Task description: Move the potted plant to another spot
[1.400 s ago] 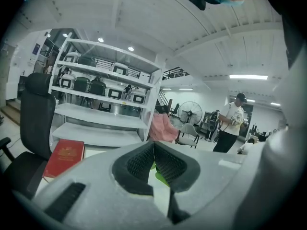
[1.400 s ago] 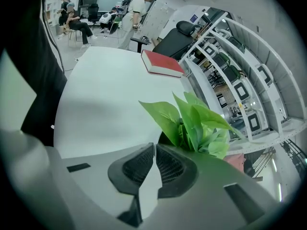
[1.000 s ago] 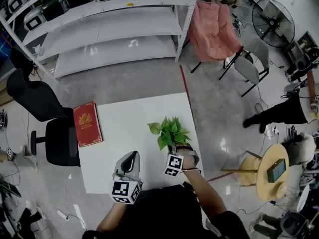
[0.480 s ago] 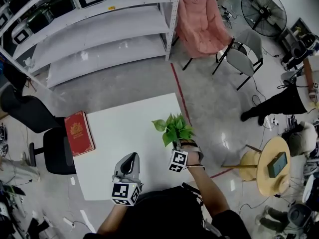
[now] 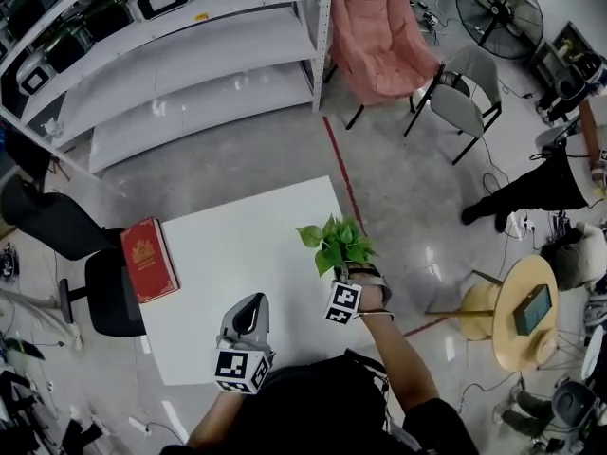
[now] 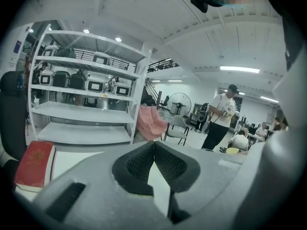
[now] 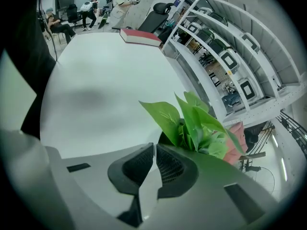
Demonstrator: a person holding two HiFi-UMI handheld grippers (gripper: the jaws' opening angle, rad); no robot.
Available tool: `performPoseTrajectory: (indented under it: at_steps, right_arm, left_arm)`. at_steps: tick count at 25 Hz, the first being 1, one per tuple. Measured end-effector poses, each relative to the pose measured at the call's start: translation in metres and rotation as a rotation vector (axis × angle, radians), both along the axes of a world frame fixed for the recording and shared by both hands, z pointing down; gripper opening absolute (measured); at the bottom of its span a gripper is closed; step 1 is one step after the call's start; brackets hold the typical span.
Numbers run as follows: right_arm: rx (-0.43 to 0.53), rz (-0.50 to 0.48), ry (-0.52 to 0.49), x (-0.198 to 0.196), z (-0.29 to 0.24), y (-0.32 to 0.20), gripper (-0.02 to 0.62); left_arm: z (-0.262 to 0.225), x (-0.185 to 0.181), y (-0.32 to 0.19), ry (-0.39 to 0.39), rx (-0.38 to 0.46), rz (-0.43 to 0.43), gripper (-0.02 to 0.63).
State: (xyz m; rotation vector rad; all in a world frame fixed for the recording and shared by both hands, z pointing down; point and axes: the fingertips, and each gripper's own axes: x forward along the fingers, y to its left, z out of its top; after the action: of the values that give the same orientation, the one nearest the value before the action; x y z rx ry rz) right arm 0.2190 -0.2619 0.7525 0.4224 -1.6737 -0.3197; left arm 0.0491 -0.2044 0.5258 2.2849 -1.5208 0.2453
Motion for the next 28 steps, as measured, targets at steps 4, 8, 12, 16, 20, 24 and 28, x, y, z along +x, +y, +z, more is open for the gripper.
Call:
performPoseTrajectory:
  at_steps: [4,8,12,16,20,24,28]
  right_arm:
    - [0.0,-0.014,0.014,0.0,0.007,0.003,0.015]
    - [0.01,-0.022,0.025,0.0,0.007,0.003,0.015]
    - [0.024,-0.01,0.015,-0.002,0.007,0.004,0.015]
    - [0.022,-0.001,0.0,-0.006,0.005,0.008,0.016]
    - [0.045,0.014,-0.014,-0.009,-0.003,0.012,0.016]
    - [0.078,0.078,-0.091,-0.014,-0.022,0.017,0.017]
    - [0.106,0.28,-0.327,-0.017,-0.061,0.02,0.016]
  left_arm:
    - [0.003,0.006,-0.001,0.004,-0.007,0.016,0.017]
    - [0.002,0.013,-0.001,0.004,-0.003,0.033,0.017]
    - [0.002,0.012,0.001,0.006,-0.001,0.043,0.017]
    - [0.003,0.007,0.006,0.015,-0.008,0.037,0.017]
    - [0.001,0.005,0.012,0.019,-0.001,0.053,0.017]
    - [-0.001,0.003,0.017,0.026,0.011,0.074,0.017]
    - [-0.005,0.003,0.023,0.033,0.026,0.099,0.017]
